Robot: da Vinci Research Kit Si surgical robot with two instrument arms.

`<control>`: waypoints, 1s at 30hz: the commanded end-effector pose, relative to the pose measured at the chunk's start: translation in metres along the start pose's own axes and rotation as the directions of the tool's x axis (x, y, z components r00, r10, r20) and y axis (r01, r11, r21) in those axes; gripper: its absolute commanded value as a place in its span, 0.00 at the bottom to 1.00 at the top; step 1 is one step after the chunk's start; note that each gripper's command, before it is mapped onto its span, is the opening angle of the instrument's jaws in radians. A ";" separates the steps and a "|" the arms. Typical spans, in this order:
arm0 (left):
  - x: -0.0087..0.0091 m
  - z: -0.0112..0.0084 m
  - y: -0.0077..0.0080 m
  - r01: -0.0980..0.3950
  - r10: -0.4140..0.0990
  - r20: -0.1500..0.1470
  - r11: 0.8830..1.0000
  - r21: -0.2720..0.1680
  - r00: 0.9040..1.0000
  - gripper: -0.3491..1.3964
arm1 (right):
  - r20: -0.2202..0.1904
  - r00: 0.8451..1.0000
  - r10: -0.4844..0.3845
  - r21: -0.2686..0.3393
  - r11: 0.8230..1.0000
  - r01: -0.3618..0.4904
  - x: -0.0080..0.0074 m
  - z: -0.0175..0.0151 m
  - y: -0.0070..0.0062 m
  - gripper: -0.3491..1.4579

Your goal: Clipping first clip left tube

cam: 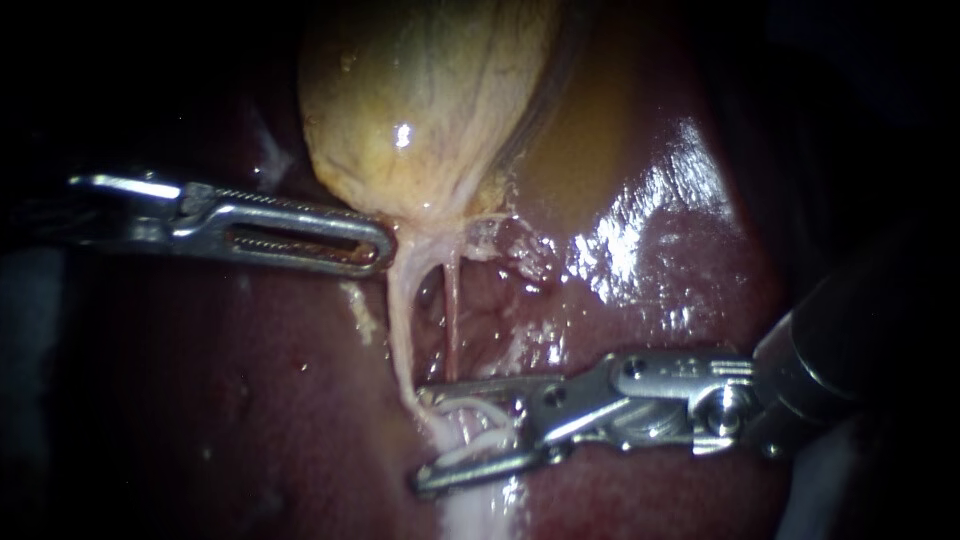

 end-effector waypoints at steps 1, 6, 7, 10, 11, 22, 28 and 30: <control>0.0000 0.0000 0.0000 0.000 0.000 0.000 1.000 0.001 1.000 0.00 | 0.000 1.000 0.000 -0.001 1.000 0.000 0.0000 0.0000 0.0000 0.46; 0.0000 0.0000 0.0000 0.000 0.000 0.000 1.000 0.001 1.000 0.00 | 0.000 1.000 0.000 -0.001 1.000 0.000 0.0000 0.0000 0.0000 0.46; 0.0000 0.0000 0.0000 0.000 0.000 0.000 1.000 0.001 1.000 0.00 | 0.000 1.000 0.000 -0.001 1.000 0.000 0.0000 0.0000 0.0000 0.46; 0.0000 0.0000 0.0000 0.000 0.000 0.000 1.000 0.001 1.000 0.00 | 0.000 1.000 0.001 -0.001 1.000 -0.001 0.0000 0.0000 0.0000 0.46; 0.0000 0.0000 0.0000 0.000 0.000 0.000 1.000 0.001 1.000 0.00 | 0.000 1.000 0.001 -0.001 1.000 -0.001 0.0000 0.0001 0.0001 0.46; 0.0000 0.0000 0.0001 0.000 0.000 0.000 1.000 0.001 1.000 0.00 | -0.004 1.000 0.003 -0.012 1.000 -0.003 0.0001 -0.0001 0.0007 0.46; 0.0000 0.0000 0.0001 0.000 0.000 0.000 1.000 0.001 1.000 0.00 | -0.005 1.000 0.003 -0.016 1.000 -0.003 0.0001 -0.0002 0.0011 0.46; 0.0000 0.0000 0.0002 0.000 0.000 0.000 1.000 0.001 1.000 0.00 | -0.006 1.000 0.004 -0.016 1.000 -0.004 0.0001 -0.0002 0.0011 0.46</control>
